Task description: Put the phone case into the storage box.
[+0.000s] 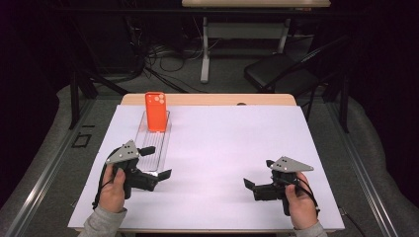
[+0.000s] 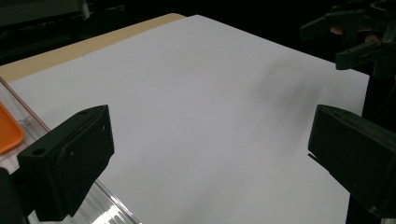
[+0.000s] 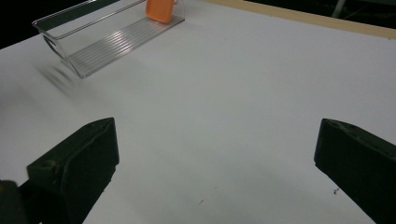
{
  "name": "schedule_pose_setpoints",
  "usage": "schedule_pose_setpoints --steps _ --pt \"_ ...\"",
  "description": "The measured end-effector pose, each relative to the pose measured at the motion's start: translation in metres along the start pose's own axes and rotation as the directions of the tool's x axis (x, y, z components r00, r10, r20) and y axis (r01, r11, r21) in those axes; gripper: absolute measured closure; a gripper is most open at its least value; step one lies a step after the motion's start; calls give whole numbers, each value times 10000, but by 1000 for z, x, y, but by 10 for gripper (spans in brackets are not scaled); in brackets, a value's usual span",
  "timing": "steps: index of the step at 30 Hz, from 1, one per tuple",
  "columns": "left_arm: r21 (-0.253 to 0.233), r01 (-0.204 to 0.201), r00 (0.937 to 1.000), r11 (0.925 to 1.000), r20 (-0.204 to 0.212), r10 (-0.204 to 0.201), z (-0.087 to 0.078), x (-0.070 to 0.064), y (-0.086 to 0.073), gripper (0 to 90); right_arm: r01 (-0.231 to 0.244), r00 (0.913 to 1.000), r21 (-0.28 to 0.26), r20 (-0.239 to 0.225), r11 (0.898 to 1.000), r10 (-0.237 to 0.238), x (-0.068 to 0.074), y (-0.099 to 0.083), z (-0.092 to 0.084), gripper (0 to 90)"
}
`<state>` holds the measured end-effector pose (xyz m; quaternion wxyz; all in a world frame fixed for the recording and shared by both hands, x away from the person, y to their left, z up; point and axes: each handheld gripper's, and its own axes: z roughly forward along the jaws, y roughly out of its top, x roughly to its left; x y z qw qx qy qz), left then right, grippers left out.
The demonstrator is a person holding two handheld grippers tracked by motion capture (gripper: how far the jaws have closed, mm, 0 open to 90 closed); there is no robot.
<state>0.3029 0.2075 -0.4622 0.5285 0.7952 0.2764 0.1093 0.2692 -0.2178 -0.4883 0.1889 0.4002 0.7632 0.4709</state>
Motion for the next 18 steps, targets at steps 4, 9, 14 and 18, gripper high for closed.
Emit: schedule_pose_setpoints --steps 4,9,14,18 --pt "-153 73 10000 9999 18 -72 0 0 -6 6 84 10000 60 20 9999 -84 2 -3 1 0" --pt "-225 0 10000 9997 70 2 0 -1 -10 6 184 9998 90 -55 9998 -184 3 -6 2 0" --pt "-226 -195 9997 9996 120 198 2 -3 -16 6 209 9997 217 -110 9995 -207 5 -10 5 0" --pt "-362 -319 9991 9988 265 328 5 -5 -19 6 146 9998 221 -138 9996 -143 6 -13 9 0"
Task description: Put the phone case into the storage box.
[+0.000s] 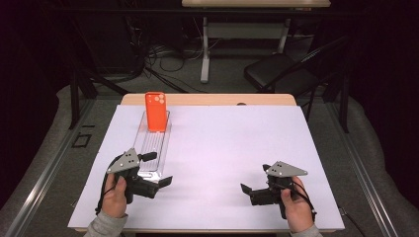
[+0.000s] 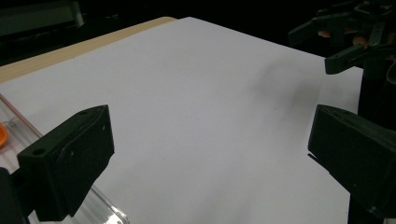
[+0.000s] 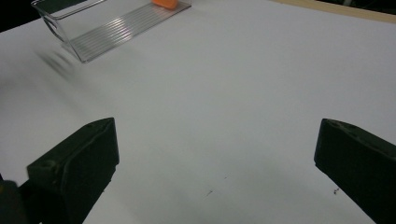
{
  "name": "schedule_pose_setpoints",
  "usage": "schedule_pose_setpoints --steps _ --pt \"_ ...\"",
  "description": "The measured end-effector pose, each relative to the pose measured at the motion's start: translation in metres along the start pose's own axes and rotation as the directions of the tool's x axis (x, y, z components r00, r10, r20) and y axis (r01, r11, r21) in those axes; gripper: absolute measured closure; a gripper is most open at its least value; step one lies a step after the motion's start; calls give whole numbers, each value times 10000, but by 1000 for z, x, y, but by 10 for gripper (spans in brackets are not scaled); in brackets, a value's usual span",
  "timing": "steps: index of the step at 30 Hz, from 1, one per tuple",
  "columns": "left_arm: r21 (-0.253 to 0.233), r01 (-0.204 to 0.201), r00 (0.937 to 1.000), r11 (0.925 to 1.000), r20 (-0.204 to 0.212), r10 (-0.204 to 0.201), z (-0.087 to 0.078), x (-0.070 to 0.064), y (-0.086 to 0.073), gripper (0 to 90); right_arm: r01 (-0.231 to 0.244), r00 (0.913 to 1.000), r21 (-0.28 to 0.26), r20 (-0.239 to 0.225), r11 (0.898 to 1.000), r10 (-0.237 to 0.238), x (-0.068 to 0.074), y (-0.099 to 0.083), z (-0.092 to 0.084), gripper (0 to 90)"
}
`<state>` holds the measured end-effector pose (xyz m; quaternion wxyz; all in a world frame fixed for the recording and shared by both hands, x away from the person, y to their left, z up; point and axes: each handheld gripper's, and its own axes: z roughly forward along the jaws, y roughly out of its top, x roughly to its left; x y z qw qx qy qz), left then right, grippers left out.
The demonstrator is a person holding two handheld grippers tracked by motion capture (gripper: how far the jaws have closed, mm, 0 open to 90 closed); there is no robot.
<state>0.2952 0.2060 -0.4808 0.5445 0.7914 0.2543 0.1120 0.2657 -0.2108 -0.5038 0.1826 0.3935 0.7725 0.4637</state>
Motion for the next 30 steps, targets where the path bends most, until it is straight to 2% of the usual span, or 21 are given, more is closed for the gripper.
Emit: schedule_pose_setpoints --steps 4,10,22,30 --pt "-34 3 10000 10000 72 -3 3 -1 -3 5 69 10000 48 -71 10000 -69 2 -3 3 0" --pt "31 102 9999 9999 125 -102 6 0 -8 6 136 9996 -202 -249 9997 -141 2 -5 5 0" --pt "85 106 9994 9999 326 -109 13 0 -14 6 1 9997 -43 -263 10000 -2 -2 -13 12 0" --pt "151 199 9994 9997 272 -203 15 2 -16 6 -3 9997 -4 -259 10000 3 -2 -14 13 0"
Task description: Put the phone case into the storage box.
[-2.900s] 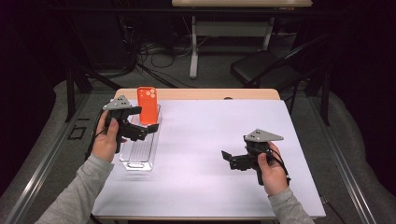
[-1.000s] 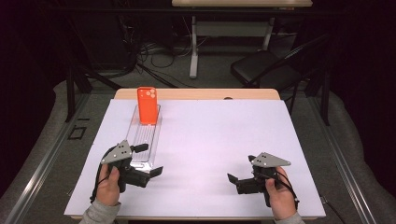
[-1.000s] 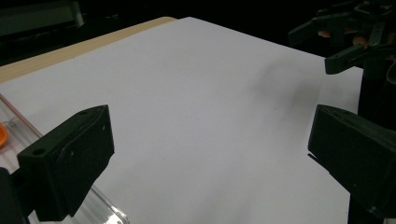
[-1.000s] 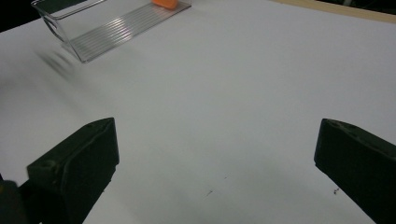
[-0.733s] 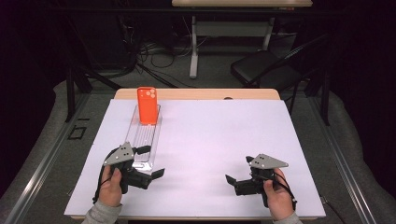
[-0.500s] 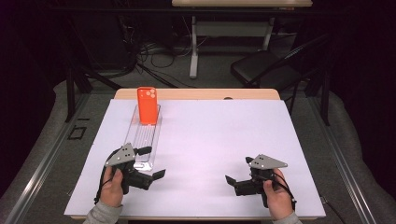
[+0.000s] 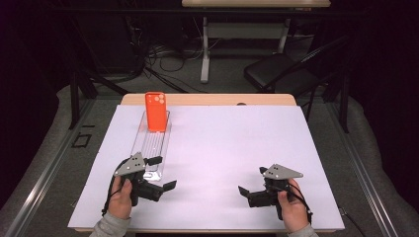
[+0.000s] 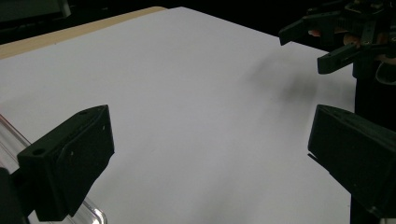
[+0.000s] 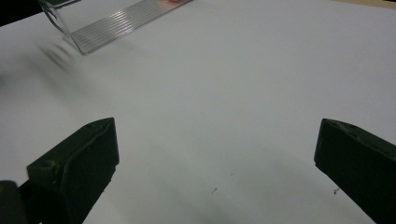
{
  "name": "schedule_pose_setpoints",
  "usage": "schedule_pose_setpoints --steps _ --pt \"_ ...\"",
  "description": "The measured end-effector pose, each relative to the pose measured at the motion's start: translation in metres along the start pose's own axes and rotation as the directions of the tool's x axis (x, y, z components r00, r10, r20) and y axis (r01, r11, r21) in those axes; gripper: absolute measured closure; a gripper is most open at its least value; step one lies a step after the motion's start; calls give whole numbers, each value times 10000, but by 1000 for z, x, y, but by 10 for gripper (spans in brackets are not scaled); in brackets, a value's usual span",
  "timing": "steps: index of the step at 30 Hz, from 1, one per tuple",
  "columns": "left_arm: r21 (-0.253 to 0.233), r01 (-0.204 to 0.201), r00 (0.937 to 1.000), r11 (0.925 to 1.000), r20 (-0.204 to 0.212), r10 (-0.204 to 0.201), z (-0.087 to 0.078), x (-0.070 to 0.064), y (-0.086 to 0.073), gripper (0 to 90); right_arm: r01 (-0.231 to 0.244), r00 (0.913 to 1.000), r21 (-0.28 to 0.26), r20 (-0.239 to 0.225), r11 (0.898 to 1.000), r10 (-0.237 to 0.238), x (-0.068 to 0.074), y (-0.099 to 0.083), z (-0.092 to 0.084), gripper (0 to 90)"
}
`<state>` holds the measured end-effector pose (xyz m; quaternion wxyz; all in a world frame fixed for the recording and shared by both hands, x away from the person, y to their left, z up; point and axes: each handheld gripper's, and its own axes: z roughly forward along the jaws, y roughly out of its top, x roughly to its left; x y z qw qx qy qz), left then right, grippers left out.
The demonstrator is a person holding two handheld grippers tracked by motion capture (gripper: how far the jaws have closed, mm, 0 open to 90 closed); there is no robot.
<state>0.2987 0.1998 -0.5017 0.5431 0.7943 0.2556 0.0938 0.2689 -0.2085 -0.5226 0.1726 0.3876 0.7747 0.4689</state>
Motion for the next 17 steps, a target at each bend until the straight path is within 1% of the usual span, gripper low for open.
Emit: schedule_pose_setpoints --steps 5,12,17 --pt "114 24 10000 9999 -24 -24 2 2 -1 6 8 10000 -17 40 10000 -7 0 0 0 0" --pt "116 86 9999 9999 -78 -86 1 2 -2 6 31 10000 37 5 10000 -31 1 0 0 0" --pt "143 73 10000 9999 -48 -73 1 2 -2 6 -87 9999 165 75 9998 86 -1 -2 1 0"
